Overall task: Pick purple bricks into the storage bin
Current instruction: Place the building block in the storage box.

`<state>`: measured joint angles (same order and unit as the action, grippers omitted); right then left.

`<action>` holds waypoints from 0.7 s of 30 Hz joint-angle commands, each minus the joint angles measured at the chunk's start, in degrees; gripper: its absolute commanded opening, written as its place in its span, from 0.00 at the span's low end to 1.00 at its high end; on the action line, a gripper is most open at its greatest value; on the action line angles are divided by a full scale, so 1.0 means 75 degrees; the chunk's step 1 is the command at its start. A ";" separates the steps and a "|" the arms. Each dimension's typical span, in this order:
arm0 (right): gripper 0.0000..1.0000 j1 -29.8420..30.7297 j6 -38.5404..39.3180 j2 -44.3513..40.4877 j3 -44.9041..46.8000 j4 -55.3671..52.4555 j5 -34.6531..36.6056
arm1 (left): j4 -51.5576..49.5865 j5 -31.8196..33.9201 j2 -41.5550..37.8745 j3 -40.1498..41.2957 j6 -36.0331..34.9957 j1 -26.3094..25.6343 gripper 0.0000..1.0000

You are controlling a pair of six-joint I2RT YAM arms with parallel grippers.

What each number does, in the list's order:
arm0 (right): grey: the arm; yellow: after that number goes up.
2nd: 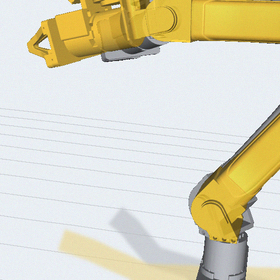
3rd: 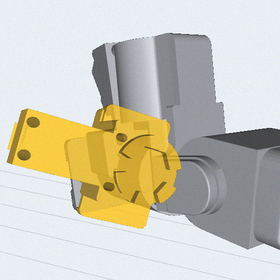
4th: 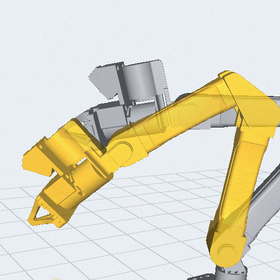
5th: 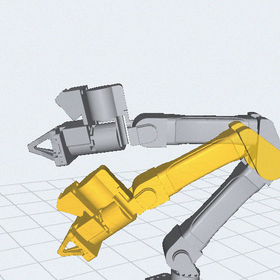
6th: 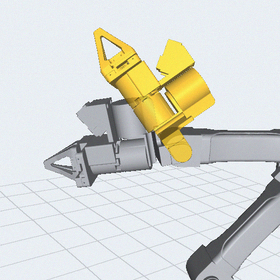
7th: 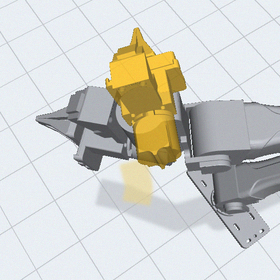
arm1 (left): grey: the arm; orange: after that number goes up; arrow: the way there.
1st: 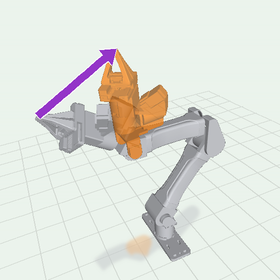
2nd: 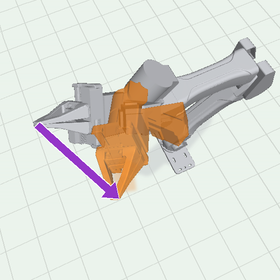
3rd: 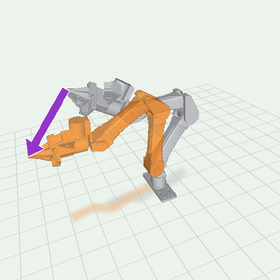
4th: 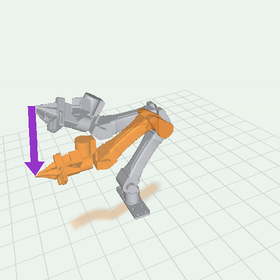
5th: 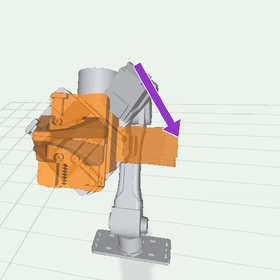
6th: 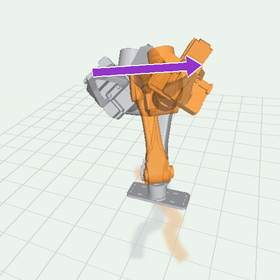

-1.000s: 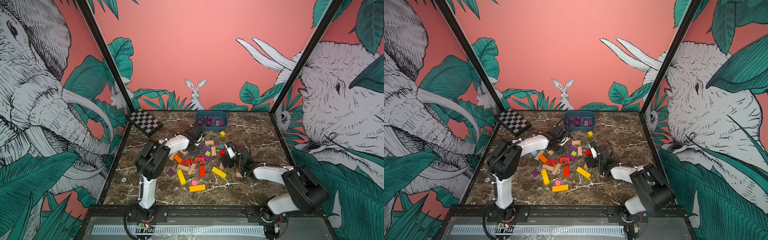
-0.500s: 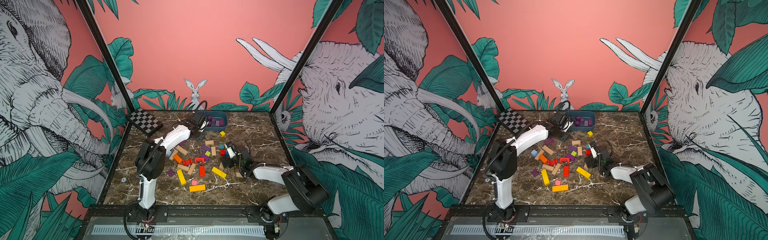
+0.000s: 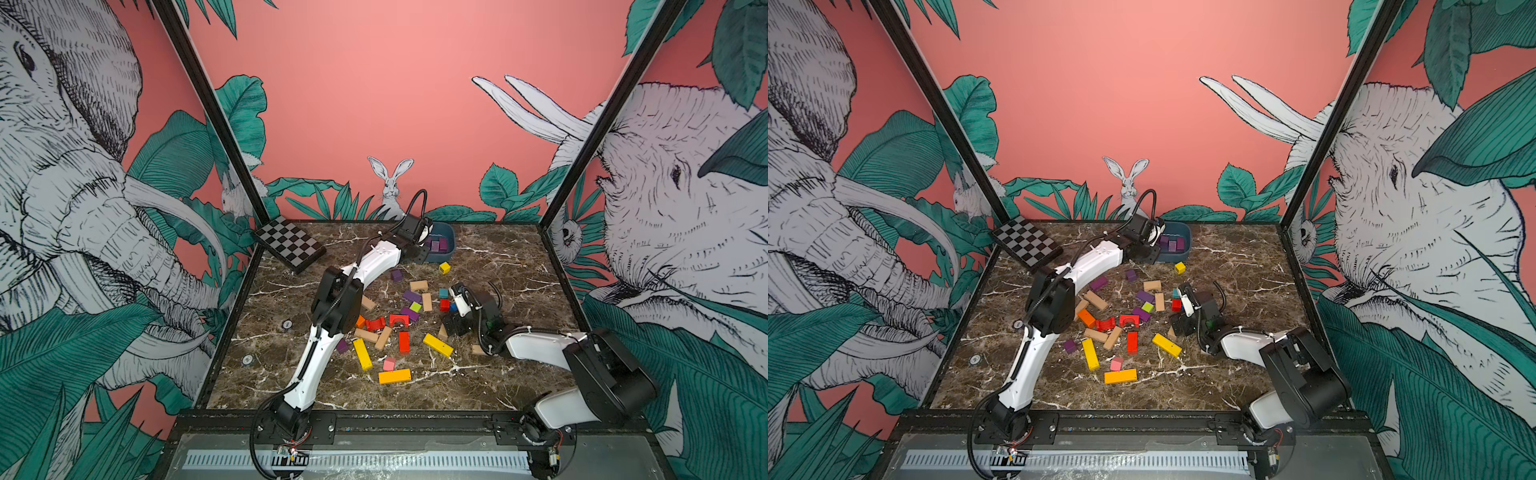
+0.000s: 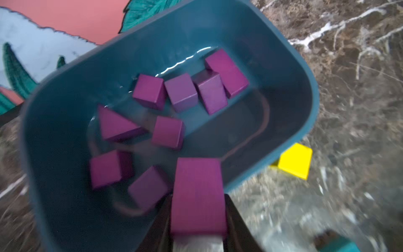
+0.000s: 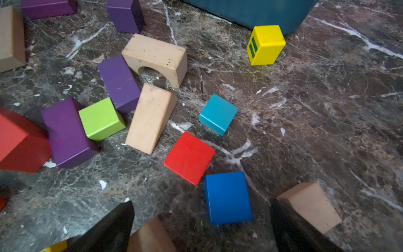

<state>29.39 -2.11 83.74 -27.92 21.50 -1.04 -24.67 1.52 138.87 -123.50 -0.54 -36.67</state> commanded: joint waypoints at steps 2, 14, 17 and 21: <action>0.99 0.0061 0.0087 0.0044 -0.0065 0.0017 0.0068 | 0.0434 0.0177 0.0278 -0.0821 -0.0064 -0.0006 0.00; 0.99 0.0062 0.0082 0.0090 -0.0132 -0.0042 0.0117 | 0.0807 0.0029 0.1002 -0.1516 -0.0218 0.0002 0.00; 0.99 0.0065 0.0076 0.0097 -0.0138 -0.0065 0.0127 | 0.0565 -0.0211 0.1375 -0.2039 -0.0293 0.0002 0.00; 0.99 0.0064 0.0070 0.0096 -0.0143 -0.0065 0.0138 | 0.0555 -0.0329 0.1531 -0.2183 -0.0328 0.0002 0.03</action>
<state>29.43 -2.13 83.83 -27.92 21.50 -0.69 -20.08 0.58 150.78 -137.86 -2.26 -36.60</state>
